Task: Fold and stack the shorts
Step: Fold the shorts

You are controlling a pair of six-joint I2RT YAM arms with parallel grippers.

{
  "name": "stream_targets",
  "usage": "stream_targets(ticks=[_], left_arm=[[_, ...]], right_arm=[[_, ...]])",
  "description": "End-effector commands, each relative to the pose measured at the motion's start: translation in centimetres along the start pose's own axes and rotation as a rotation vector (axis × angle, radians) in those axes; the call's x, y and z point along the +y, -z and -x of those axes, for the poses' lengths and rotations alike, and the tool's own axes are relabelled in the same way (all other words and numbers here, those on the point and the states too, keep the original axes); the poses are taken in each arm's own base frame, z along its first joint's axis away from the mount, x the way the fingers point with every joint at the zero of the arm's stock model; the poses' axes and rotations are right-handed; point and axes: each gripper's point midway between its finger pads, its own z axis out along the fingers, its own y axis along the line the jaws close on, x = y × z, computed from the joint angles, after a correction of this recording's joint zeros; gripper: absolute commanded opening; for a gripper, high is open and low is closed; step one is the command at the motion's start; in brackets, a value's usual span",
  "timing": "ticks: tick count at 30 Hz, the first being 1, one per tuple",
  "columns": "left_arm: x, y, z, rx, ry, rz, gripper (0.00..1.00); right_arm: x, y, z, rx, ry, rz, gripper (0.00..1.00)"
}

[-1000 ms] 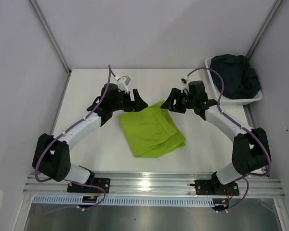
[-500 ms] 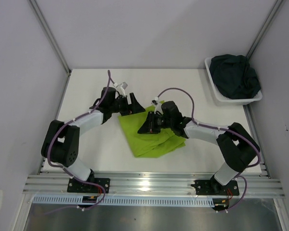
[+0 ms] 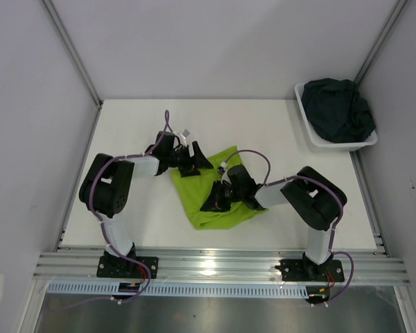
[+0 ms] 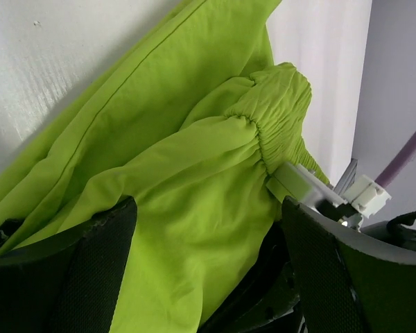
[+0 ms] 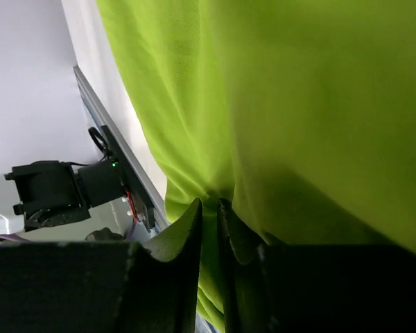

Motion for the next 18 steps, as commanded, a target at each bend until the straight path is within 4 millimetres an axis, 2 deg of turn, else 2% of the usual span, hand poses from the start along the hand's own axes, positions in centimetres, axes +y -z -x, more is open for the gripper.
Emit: stream_targets(ticks=[1, 6, 7, 9, 11, 12, 13, 14, 15, 16, 17, 18], left_arm=[[-0.7, -0.2, 1.9, -0.032, -0.004, -0.011, 0.87], [-0.3, 0.1, 2.3, -0.047, -0.019, 0.035, 0.86], [-0.6, 0.4, 2.4, -0.053, -0.025, 0.037, 0.86], [0.1, 0.9, 1.9, -0.07, -0.018, 0.067, 0.86], [-1.1, 2.2, 2.7, -0.139, -0.03, 0.059, 0.86], [-0.6, 2.6, 1.8, -0.152, -0.015, 0.07, 0.86], [0.2, 3.1, 0.9, -0.169, 0.006, 0.094, 0.86], [-0.3, 4.1, 0.5, -0.206, 0.011, 0.083, 0.86], [-0.3, 4.7, 0.5, -0.234, 0.013, 0.091, 0.86], [1.6, 5.1, -1.1, -0.25, 0.039, 0.145, 0.86], [0.2, 6.3, -0.7, -0.301, 0.03, 0.125, 0.86], [-0.1, 6.9, -0.8, -0.329, 0.029, 0.127, 0.87]], right_arm=[[-1.1, -0.7, -0.7, -0.007, 0.025, -0.046, 0.18], [-1.9, -0.2, -0.2, -0.011, 0.066, -0.156, 0.19], [-0.6, 0.3, 0.8, -0.035, 0.113, -0.148, 0.19], [-0.8, 1.2, 1.2, -0.039, 0.138, -0.214, 0.21], [0.8, 2.3, 2.7, -0.073, 0.219, -0.233, 0.22], [-0.5, 3.4, 2.7, -0.063, 0.205, -0.314, 0.22], [-0.6, 4.0, 3.1, -0.074, 0.214, -0.338, 0.23], [-0.7, 4.8, 3.5, -0.081, 0.228, -0.357, 0.23], [-1.8, 5.9, 4.2, -0.096, 0.207, -0.403, 0.23], [-2.3, 6.5, 4.6, -0.11, 0.202, -0.427, 0.23], [-2.5, 7.3, 5.1, -0.125, 0.211, -0.442, 0.23], [-2.8, 8.0, 5.4, -0.14, 0.208, -0.447, 0.24]])
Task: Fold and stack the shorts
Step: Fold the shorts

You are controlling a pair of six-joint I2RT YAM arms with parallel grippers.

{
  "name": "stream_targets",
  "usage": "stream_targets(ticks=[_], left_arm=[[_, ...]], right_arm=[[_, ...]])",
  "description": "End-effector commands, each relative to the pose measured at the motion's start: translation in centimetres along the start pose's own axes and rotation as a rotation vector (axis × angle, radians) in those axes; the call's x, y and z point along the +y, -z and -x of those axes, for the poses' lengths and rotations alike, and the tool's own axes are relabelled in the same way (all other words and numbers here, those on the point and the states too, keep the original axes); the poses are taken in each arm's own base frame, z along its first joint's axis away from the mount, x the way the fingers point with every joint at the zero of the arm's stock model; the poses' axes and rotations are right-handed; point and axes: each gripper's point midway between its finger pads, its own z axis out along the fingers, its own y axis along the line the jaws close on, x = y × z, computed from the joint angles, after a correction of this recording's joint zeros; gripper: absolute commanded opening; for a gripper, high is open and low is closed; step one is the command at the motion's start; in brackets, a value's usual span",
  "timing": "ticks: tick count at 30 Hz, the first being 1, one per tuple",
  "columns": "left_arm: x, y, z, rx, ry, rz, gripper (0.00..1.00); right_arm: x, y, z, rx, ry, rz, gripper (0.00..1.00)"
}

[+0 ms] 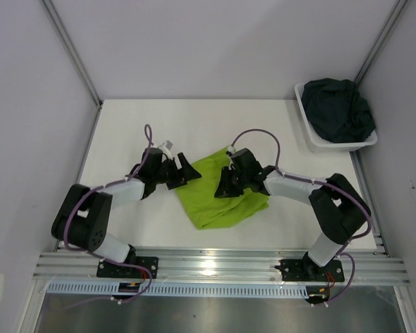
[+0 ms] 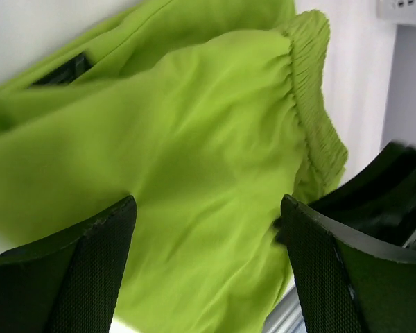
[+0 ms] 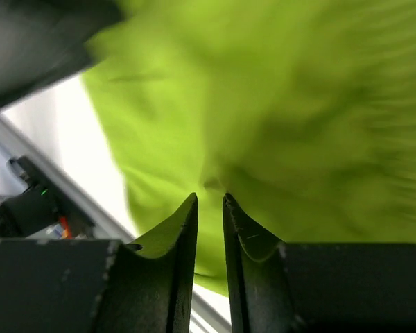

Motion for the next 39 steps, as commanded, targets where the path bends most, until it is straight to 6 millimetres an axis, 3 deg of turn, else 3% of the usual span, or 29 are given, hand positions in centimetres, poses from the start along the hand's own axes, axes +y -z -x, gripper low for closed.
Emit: stream_targets(ticks=[1, 2, 3, 4, 5, 7, 9, 10, 11, 12, 13, 15, 16, 17, 21, 24, 28, 39], left_arm=[[0.0, 2.4, 0.7, -0.177, 0.017, 0.049, 0.87], [-0.2, 3.0, 0.7, -0.202, 0.02, 0.055, 0.87], [-1.7, 4.4, 1.4, -0.258, -0.001, 0.025, 0.88], [-1.6, 4.9, 1.0, -0.275, -0.013, 0.045, 0.88], [-3.0, 6.2, 1.8, -0.324, -0.04, 0.016, 0.89], [-4.0, 7.7, 3.5, -0.366, -0.102, 0.053, 0.9], [-5.8, 8.9, 5.3, -0.39, -0.16, 0.066, 0.92], [-4.7, 9.1, 4.7, -0.346, -0.189, 0.13, 0.92], [-6.5, 10.0, 6.4, -0.38, -0.213, 0.117, 0.92], [-6.5, 10.1, 6.5, -0.372, -0.222, 0.127, 0.92], [-6.1, 10.1, 6.4, -0.36, -0.225, 0.146, 0.92], [-6.4, 10.4, 6.8, -0.374, -0.222, 0.144, 0.92], [-6.5, 10.4, 6.7, -0.376, -0.216, 0.135, 0.92], [-6.5, 10.3, 6.4, -0.368, -0.211, 0.129, 0.92], [-5.8, 9.8, 5.7, -0.355, -0.199, 0.126, 0.92], [-5.4, 10.0, 5.3, -0.353, -0.206, 0.135, 0.92], [-4.9, 10.7, 5.4, -0.363, -0.221, 0.169, 0.92], [-4.6, 11.7, 5.0, -0.38, -0.24, 0.178, 0.93]], right_arm=[[-3.3, 2.7, 0.8, -0.022, 0.031, -0.13, 0.26], [-2.7, 3.7, 1.5, -0.056, 0.037, -0.112, 0.3], [-2.5, 4.3, 1.8, -0.071, 0.045, -0.106, 0.34], [-2.1, 4.9, 2.1, -0.091, 0.053, -0.102, 0.41], [-1.5, 6.2, 2.5, -0.119, 0.056, -0.1, 0.56], [-1.4, 7.4, 2.7, -0.164, 0.033, -0.134, 0.7], [-1.4, 9.4, 2.3, -0.2, -0.01, -0.169, 0.84], [-1.7, 9.4, 1.0, -0.196, -0.08, -0.184, 0.87], [-2.2, 9.7, 0.4, -0.207, -0.124, -0.21, 0.89], [-1.5, 10.3, 0.0, -0.229, -0.153, -0.18, 0.9], [-1.5, 9.8, -1.8, -0.211, -0.251, -0.185, 0.91], [-2.4, 9.9, -3.0, -0.248, -0.351, -0.249, 0.91], [-1.1, 9.7, -4.2, -0.258, -0.438, -0.235, 0.91], [-2.9, 10.3, -4.8, -0.332, -0.496, -0.344, 0.91], [-0.9, 10.5, -6.6, -0.492, -0.623, -0.332, 0.93], [-0.2, 9.4, -7.0, -0.51, -0.71, -0.303, 0.93], [0.7, 7.9, -5.9, -0.55, -0.759, -0.259, 0.93], [-1.2, 4.8, -4.7, -0.567, -0.886, -0.303, 0.92]])
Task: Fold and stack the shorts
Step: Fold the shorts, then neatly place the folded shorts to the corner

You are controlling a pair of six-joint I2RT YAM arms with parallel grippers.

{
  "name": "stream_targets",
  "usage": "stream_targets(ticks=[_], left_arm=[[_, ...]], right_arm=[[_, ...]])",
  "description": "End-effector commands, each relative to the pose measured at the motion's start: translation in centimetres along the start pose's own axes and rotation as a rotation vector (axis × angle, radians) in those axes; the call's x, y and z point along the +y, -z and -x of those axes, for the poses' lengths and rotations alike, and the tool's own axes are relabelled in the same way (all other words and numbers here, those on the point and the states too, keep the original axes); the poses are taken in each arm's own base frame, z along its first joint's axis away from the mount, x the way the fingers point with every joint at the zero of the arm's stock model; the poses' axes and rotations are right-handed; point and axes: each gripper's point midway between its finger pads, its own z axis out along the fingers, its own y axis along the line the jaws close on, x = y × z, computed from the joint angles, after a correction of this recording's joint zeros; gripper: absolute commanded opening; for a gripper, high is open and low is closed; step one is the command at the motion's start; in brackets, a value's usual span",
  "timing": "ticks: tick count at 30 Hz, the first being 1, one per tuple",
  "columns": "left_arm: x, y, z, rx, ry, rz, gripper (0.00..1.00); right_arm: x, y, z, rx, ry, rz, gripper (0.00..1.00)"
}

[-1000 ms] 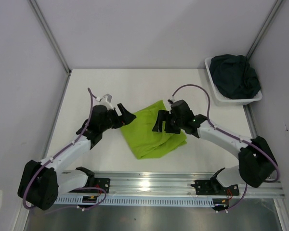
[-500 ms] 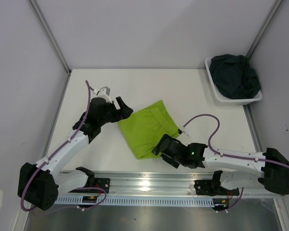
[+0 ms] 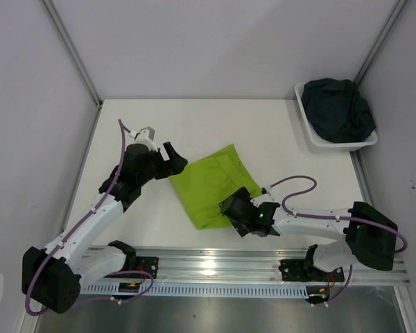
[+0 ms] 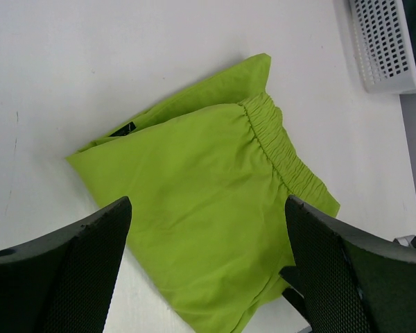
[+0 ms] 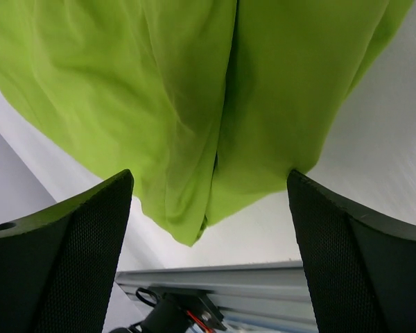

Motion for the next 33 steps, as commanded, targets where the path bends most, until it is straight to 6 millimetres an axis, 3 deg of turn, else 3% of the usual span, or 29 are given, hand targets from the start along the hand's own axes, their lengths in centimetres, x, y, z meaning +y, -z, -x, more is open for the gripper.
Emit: stream_targets(ticks=[1, 9, 11, 12, 14, 17, 18, 22, 24, 26, 27, 28, 30, 31, 32, 33], left_arm=[[0.6, 0.3, 0.1, -0.015, -0.026, 0.018, 0.93], [0.9, -0.2, -0.3, 0.009, -0.037, 0.032, 0.93], [1.3, -0.6, -0.5, 0.028, -0.046, 0.048, 0.93], [1.3, -0.6, -0.3, 0.026, -0.049, 0.055, 0.93], [1.5, -0.7, -0.4, 0.038, -0.058, 0.068, 0.93], [1.5, -0.5, 0.0, 0.018, -0.062, 0.071, 0.93], [1.5, -0.5, 0.1, 0.016, -0.065, 0.071, 0.93], [1.4, -1.1, -0.3, 0.055, -0.103, 0.064, 0.93], [1.4, -1.9, -0.5, 0.087, -0.123, 0.068, 0.93], [1.2, -2.4, -0.9, 0.098, -0.12, 0.044, 0.93], [1.0, -2.7, -0.7, 0.076, -0.119, 0.026, 0.93], [0.8, -2.9, -1.2, 0.087, -0.118, 0.004, 0.94], [0.6, -3.8, -1.6, 0.106, -0.119, -0.017, 0.95], [0.1, -4.1, -1.9, 0.125, -0.129, -0.041, 0.94], [0.1, -4.5, -2.2, 0.142, -0.134, -0.046, 0.95], [0.1, -5.3, -2.7, 0.166, -0.14, -0.046, 0.95]], right_arm=[[1.3, -1.1, 1.0, -0.051, -0.084, 0.022, 0.92], [0.6, -3.4, 0.4, -0.028, -0.062, -0.032, 0.83], [0.2, -4.0, 0.7, -0.035, -0.05, -0.049, 0.72], [0.2, -4.2, 0.8, -0.035, -0.04, -0.051, 0.58], [0.1, -4.5, 1.6, -0.039, -0.01, -0.064, 0.45], [-1.4, -4.3, 2.8, -0.021, 0.064, -0.098, 0.05], [-1.9, -4.1, 3.1, -0.002, 0.082, -0.109, 0.0], [-3.8, -2.8, 6.0, 0.013, 0.224, -0.116, 0.0], [-3.8, -2.1, 8.4, 0.014, 0.354, -0.079, 0.0], [-3.9, -1.3, 9.5, 0.062, 0.445, -0.063, 0.01], [-3.8, -1.3, 11.5, 0.051, 0.523, -0.068, 0.03], [-3.6, -1.0, 11.7, 0.089, 0.571, -0.054, 0.04], [-4.9, -1.2, 13.8, 0.096, 0.677, -0.139, 0.09], [-4.1, -1.1, 14.8, 0.081, 0.7, -0.153, 0.1], [-4.9, -1.1, 15.4, 0.093, 0.72, -0.209, 0.13], [-5.5, -1.7, 16.0, 0.106, 0.752, -0.256, 0.23]])
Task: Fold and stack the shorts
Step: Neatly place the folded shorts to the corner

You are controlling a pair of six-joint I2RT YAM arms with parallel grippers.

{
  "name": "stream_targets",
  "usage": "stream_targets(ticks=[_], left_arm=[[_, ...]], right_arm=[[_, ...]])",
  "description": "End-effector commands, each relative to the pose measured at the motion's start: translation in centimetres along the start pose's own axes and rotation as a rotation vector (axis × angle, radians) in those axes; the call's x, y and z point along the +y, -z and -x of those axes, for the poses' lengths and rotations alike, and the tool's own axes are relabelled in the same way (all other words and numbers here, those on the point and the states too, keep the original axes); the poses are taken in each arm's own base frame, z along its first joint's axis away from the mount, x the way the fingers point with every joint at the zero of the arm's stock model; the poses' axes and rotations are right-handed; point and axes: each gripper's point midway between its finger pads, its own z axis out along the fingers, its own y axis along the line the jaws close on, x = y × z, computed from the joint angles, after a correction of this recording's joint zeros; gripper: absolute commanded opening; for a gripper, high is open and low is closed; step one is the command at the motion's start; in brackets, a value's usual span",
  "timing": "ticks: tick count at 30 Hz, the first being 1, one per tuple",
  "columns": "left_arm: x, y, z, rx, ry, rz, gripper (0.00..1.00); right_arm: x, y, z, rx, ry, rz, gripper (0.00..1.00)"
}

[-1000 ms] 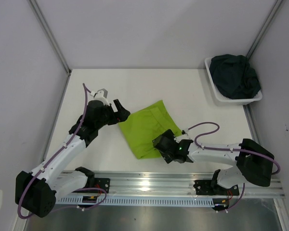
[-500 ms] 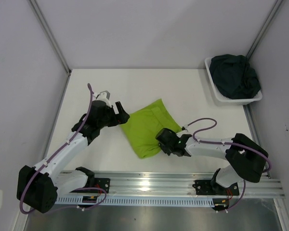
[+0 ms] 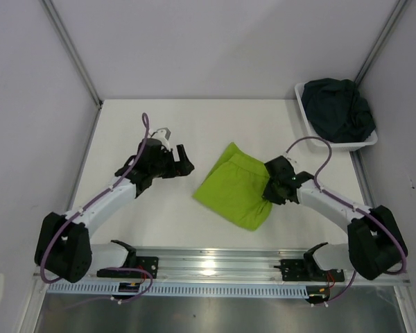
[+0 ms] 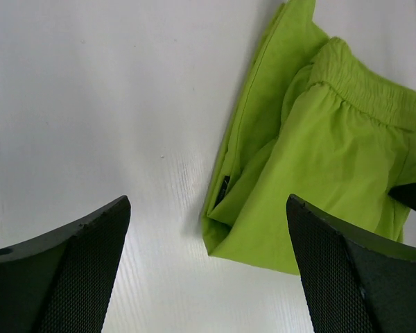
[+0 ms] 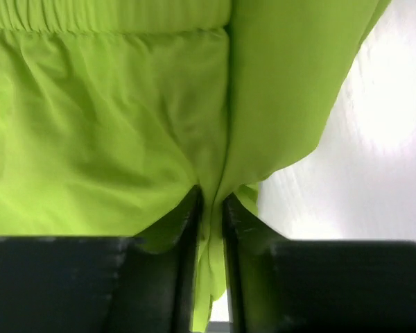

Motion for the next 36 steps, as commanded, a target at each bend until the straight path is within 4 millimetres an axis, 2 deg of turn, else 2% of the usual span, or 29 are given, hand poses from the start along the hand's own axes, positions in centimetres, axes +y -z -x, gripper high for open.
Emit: stream_targets(ticks=[1, 2, 4, 5, 10, 11, 12, 14, 15, 16, 18, 23, 29, 30, 33, 34, 36], left_arm=[[-1.9, -1.8, 0.8, 0.017, -0.063, -0.084, 0.95], [-2.3, -2.2, 0.5, 0.038, -0.07, -0.104, 0.95], [-2.9, -3.5, 0.4, 0.065, -0.087, -0.121, 0.95], [-3.2, -3.9, 0.0, 0.082, -0.092, -0.131, 0.96], [-6.0, -6.2, 0.7, 0.105, -0.113, -0.192, 0.99], [-5.8, -7.0, -0.1, 0.134, -0.11, -0.189, 0.99], [-6.9, -7.3, 1.1, 0.118, -0.113, -0.208, 0.99], [-6.8, -8.6, -0.2, 0.166, -0.121, -0.193, 0.99], [-6.6, -9.0, -0.6, 0.19, -0.124, -0.175, 0.99], [-7.3, -9.3, -0.2, 0.187, -0.131, -0.179, 0.99], [-7.1, -10.3, -1.1, 0.229, -0.127, -0.166, 0.99], [-7.3, -11.5, -3.4, 0.304, -0.117, -0.15, 0.98], [-7.6, -12.3, -5.3, 0.367, -0.112, -0.135, 0.94], [-7.5, -12.6, -6.2, 0.391, -0.118, -0.128, 0.94], [-7.7, -13.2, -6.6, 0.422, -0.12, -0.112, 0.88], [-7.3, -13.5, -7.3, 0.443, -0.117, -0.098, 0.81], [-7.3, -13.9, -7.2, 0.456, -0.11, -0.084, 0.72]], right_arm=[[-0.9, 0.3, 1.6, 0.057, 0.279, -0.07, 0.33], [-1.3, 0.1, 1.9, 0.053, 0.282, -0.102, 0.51], [-1.2, -0.3, 2.1, 0.045, 0.268, -0.1, 0.66], [-0.9, -0.3, 2.0, 0.051, 0.252, -0.078, 0.7], [-0.7, -0.5, 2.1, 0.058, 0.199, -0.029, 0.71], [-1.0, -0.6, 2.2, 0.059, 0.193, -0.035, 0.71], [-1.3, -0.7, 2.1, 0.061, 0.192, -0.043, 0.71], [-1.6, -0.6, 2.2, 0.054, 0.183, -0.051, 0.71], [-2.0, -0.7, 1.9, 0.057, 0.18, -0.055, 0.71], [-2.1, -0.7, 1.9, 0.056, 0.173, -0.054, 0.71], [-2.5, -0.8, 1.5, 0.054, 0.154, -0.047, 0.69], [-2.6, -1.5, 0.6, 0.076, 0.132, -0.022, 0.54], [-2.4, -1.5, 0.9, 0.069, 0.139, -0.014, 0.49], [-2.3, -1.5, 1.0, 0.067, 0.14, -0.009, 0.47], [-2.0, -1.5, 1.0, 0.069, 0.141, 0.002, 0.39], [-1.9, -1.5, 1.1, 0.067, 0.142, 0.005, 0.33], [-1.6, -1.4, 1.3, 0.065, 0.145, 0.009, 0.29]])
